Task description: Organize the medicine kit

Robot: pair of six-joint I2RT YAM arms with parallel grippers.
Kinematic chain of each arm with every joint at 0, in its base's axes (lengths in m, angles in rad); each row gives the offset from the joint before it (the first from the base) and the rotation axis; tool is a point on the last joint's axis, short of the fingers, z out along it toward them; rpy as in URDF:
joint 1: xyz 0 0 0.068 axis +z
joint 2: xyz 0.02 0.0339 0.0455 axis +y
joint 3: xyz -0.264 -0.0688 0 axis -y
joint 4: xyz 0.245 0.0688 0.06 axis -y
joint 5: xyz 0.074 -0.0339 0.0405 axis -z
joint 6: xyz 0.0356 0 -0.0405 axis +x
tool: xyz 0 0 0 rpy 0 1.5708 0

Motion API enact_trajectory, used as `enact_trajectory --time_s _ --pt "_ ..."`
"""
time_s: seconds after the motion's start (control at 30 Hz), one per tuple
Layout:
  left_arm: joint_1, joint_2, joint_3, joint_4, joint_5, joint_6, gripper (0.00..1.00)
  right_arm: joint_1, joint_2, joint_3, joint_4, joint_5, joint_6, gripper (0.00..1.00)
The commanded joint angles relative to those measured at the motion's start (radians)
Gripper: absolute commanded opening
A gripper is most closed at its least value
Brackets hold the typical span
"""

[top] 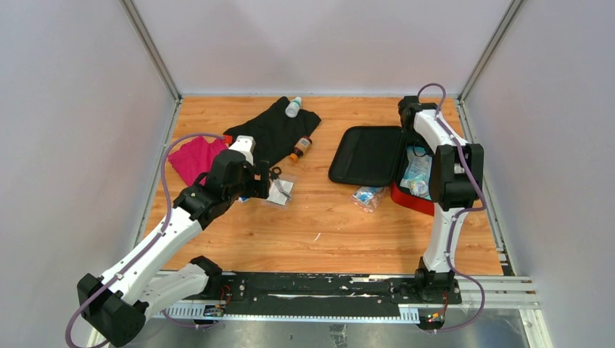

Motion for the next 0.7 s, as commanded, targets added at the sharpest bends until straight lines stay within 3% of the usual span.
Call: enact_trajectory --time_s 0.0,0.43,0.67 --pt "0.008 -0.013 0.015 0.0 0.027 0.01 0.92 -0.023 0.049 0.023 -0.006 0.047 -0.006 0.02" --pt "0.01 -0.021 0.004 0.007 0.039 0.014 0.93 -0.032 0.126 -0.028 0.05 0.006 0.001 0.2" --pt "0.01 -0.008 0.001 0.011 0.04 0.014 0.93 -0.046 0.153 -0.044 0.058 -0.026 0.007 0.22"
